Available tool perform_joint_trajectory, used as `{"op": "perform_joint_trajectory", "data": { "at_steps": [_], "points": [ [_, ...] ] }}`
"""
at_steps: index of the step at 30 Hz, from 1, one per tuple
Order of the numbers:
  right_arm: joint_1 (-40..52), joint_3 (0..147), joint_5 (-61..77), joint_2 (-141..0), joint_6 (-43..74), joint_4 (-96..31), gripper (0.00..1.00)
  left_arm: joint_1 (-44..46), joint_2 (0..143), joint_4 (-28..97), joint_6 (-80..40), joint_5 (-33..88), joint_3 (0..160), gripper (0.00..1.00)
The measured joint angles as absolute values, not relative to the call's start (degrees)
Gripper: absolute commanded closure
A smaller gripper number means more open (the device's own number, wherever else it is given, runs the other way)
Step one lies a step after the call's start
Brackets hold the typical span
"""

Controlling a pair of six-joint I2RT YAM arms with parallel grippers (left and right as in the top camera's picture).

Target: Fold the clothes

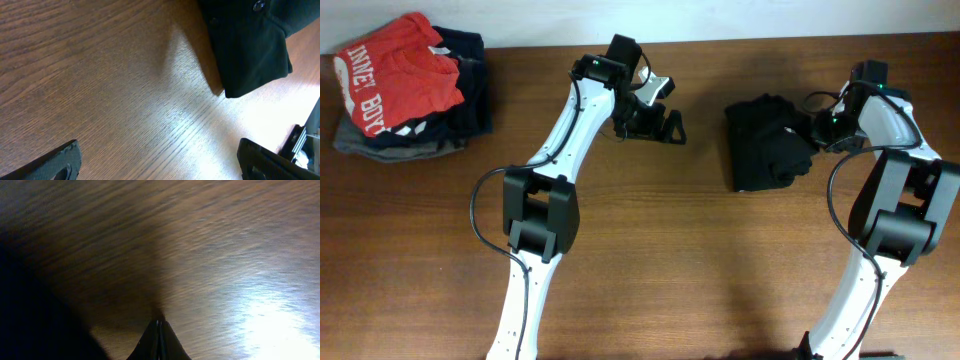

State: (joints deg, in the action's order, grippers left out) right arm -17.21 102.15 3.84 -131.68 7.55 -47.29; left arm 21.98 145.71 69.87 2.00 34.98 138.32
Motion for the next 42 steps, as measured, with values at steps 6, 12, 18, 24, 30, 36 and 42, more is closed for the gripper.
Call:
{"op": "perform_joint_trajectory", "data": {
  "at_steps": [6,12,18,24,30,36,42],
  "points": [
    [-16.7,102.0,10.5,-131.7,7.5,-47.7,0.96,22.0,145.7,69.8,2.2,35.0,138.3,0.01],
    [-12.9,102.0,13.7,-131.7,7.6,-51.5,0.96,22.0,145.7,69.8,2.4,35.0,138.3,0.01],
    [-6.2,101.9,18.1,-131.7,7.8,-55.2,0.96,22.0,145.7,69.1,2.4,35.0,138.3,0.01],
    [0.2,101.8,23.1,-131.7,7.7,-55.9,0.96,22.0,145.7,67.8,2.6,34.9,138.3,0.01],
    [2.4,101.8,26.1,-131.7,7.7,-56.4,0.96,21.9,145.7,67.7,2.7,32.3,138.3,0.01],
    [-0.6,101.9,27.2,-131.7,7.8,-59.9,0.91,20.3,146.0,67.8,2.7,30.0,138.3,0.01],
    [-6.9,102.8,27.3,-131.7,7.7,-62.1,0.46,16.5,147.1,67.9,4.2,29.3,138.3,0.01]
  ]
}}
